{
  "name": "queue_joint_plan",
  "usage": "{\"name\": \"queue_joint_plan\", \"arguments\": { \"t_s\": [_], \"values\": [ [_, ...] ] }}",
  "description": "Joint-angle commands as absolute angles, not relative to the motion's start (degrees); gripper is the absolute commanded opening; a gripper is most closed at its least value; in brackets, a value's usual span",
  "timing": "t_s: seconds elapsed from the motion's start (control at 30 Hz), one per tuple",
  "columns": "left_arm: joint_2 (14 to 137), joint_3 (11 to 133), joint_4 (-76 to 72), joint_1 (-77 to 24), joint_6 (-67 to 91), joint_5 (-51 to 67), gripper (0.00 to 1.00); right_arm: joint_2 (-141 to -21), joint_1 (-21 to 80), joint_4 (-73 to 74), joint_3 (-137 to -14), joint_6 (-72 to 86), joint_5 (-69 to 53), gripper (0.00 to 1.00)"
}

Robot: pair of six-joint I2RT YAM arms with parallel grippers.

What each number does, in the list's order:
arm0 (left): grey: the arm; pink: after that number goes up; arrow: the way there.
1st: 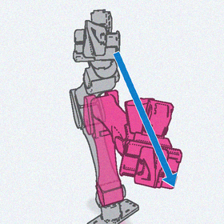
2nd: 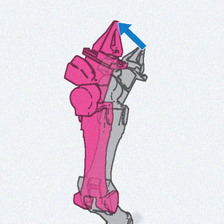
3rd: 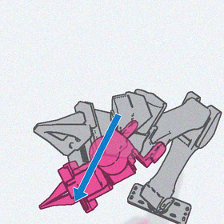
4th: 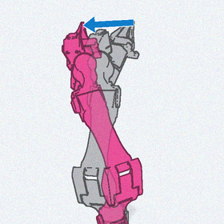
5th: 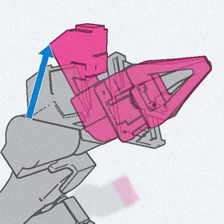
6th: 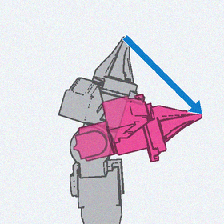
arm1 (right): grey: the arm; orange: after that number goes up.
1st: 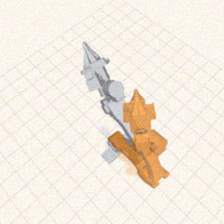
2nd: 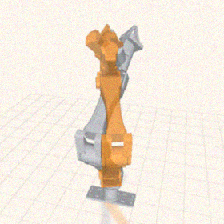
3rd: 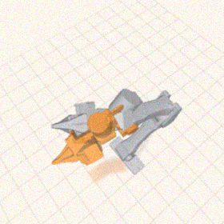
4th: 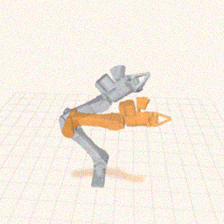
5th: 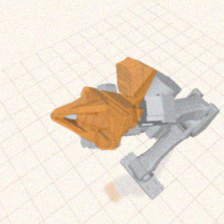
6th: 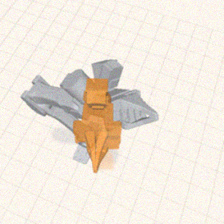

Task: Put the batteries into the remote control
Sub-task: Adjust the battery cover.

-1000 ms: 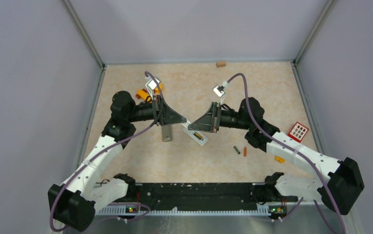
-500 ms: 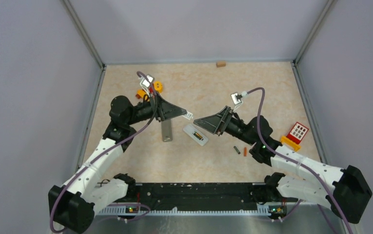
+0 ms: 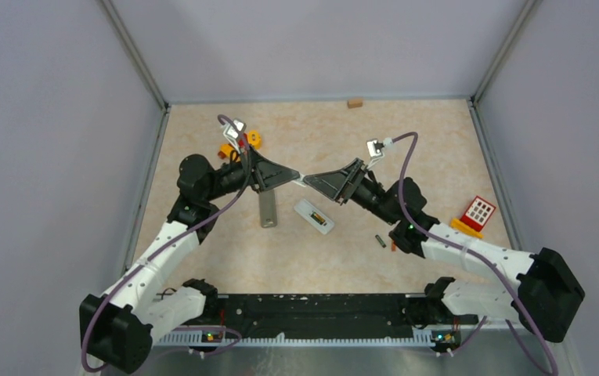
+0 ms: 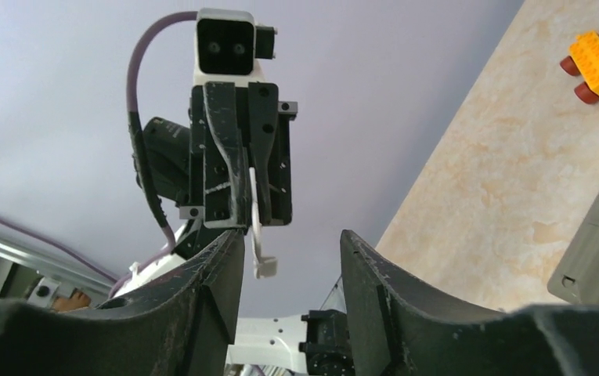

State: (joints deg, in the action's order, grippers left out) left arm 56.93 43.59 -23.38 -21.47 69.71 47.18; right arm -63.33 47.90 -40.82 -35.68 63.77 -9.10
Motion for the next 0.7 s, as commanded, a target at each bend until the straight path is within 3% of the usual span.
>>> {"name": "queue_joint_plan", "arguments": {
  "t_s": [0.0, 0.13, 0.23, 0.43, 0.57, 0.67],
  "values": [
    [57.0, 43.9, -25.6, -21.5, 68.9, 46.6, 0.00, -64.8, 48.6, -46.5, -39.9, 64.6, -8.8, 0.46],
    [57.4, 43.5, -26.8, -21.5, 69.7, 46.5, 0.00, -65.6, 48.6, -46.9, -39.9, 66.0, -9.7, 0.26],
    [57.7, 43.4, -27.0, -21.5, 69.7, 46.4, 0.00, -65.7, 48.5, -47.8, -39.2, 67.6, -10.9, 0.20],
    [57.8, 43.0, -27.4, -21.5, 69.6, 45.7, 0.00, -64.9, 48.5, -49.7, -37.1, 69.6, -11.6, 0.32],
    [58.1, 42.9, -27.7, -21.5, 69.7, 45.8, 0.00, -65.0, 48.6, -49.2, -37.1, 70.0, -11.9, 0.24],
    [58.2, 42.7, -27.8, -21.5, 69.8, 45.7, 0.00, -65.7, 48.6, -48.7, -37.7, 70.2, -13.1, 0.24]
  ]
}}
